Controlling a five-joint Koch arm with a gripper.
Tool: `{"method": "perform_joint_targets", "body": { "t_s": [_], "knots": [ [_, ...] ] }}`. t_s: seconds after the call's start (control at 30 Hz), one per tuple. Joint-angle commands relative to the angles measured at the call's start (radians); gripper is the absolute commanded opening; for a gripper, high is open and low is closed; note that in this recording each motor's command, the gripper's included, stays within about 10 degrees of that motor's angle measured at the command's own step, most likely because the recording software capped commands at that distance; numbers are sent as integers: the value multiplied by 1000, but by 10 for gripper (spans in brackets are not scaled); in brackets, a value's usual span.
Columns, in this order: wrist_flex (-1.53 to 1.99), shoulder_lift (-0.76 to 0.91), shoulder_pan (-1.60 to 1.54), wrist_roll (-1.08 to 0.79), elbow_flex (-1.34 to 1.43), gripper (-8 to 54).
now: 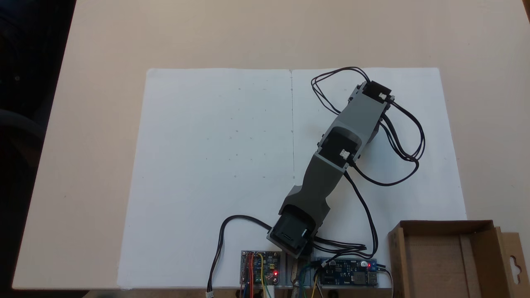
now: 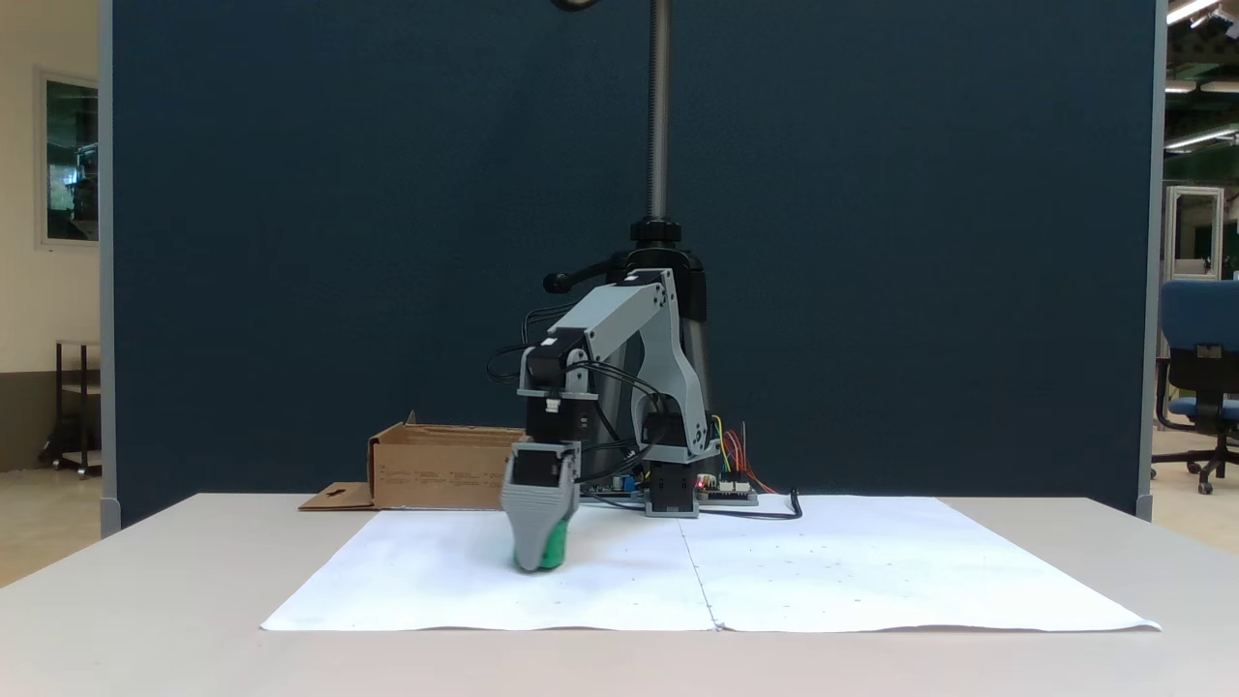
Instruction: Grasp a green dice and put it in the bin.
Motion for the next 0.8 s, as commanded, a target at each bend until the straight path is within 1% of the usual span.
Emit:
{"method": "perform_joint_targets", "body": {
  "t_s": [0.0, 0.23, 0.43, 0.6, 0.67, 0.77],
  "knots": [
    [-75, 101, 35, 54, -26, 172],
    [-77, 293, 141, 81, -26, 172],
    [-81, 449, 307, 84, -34, 171],
    [-83, 506, 463, 87, -64, 171],
    [-83, 526, 635, 86, -84, 171],
    [-84, 529, 801, 86, -92, 171]
  ]
}}
